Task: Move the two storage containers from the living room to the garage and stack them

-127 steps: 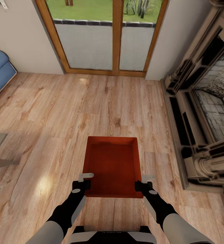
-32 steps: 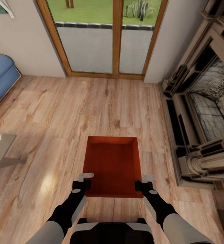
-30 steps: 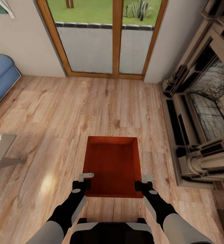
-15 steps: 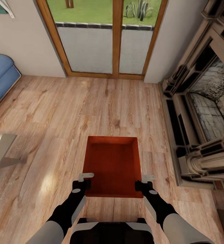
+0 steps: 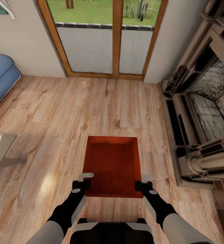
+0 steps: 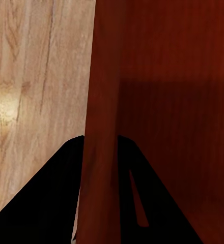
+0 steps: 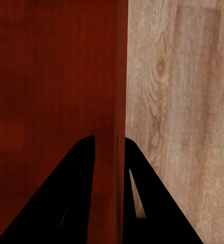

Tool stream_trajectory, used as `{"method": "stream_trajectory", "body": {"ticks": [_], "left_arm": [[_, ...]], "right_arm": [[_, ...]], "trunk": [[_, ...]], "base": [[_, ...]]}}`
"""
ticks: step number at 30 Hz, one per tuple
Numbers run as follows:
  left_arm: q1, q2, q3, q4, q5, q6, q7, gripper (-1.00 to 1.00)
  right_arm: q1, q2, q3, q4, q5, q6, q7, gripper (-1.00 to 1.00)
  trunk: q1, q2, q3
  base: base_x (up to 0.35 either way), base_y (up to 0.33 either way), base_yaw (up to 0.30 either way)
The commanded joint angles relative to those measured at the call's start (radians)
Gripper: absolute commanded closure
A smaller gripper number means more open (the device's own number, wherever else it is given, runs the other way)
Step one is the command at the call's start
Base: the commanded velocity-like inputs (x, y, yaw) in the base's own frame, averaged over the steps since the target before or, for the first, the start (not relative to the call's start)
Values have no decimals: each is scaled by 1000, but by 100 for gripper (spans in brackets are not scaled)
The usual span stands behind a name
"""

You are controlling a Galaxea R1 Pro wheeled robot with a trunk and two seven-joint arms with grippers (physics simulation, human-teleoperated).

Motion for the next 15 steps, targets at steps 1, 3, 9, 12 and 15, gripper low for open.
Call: {"method": "stream_trajectory", "body": {"ticks": [1,3,9,12,15], "left_arm": [[0,2,-4,0,7,8,15,100],[0,2,-4,0,8,8,15,100],[0,2,-4,0,8,7,15,100],[0,2,-4,-1,8,8,15,100],[0,2,-4,0,8,8,15,100]], "right_arm": [[-1,-1,4,-3,1,0,-11,100],[-1,0,3,-4,-1,1,-11,100],[-1,1,2,-6,-2,2,-26,100],[-1,1,2,-6,-3,2,-30,100],[-1,2,2,-6,-3,2,-31,100]], "trunk": [[1,-2,0],[1,-2,2],[1,-2,11],[1,-2,16],[1,-2,20]], "base": [[0,0,0],[0,0,0],[0,0,0],[0,0,0],[0,0,0]]}}
